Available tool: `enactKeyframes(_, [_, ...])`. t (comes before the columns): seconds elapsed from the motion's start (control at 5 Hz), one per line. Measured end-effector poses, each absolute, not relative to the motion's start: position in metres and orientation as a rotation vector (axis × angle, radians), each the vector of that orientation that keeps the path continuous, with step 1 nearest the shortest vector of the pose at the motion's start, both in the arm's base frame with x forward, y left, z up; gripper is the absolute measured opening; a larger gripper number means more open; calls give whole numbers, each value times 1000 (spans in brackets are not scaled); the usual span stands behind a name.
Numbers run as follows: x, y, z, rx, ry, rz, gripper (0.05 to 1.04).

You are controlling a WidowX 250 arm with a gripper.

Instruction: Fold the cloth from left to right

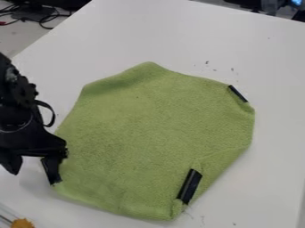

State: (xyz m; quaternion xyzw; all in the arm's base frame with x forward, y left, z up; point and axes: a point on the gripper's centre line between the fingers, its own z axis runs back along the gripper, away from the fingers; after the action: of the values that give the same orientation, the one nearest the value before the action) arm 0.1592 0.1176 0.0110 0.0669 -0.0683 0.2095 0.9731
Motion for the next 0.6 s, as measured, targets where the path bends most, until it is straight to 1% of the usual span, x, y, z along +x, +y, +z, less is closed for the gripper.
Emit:
enactKeyframes(0.4, [159,117,7,149,-119,442,1001])
enactKeyframes(0.6, [165,116,6,161,-99,414,957])
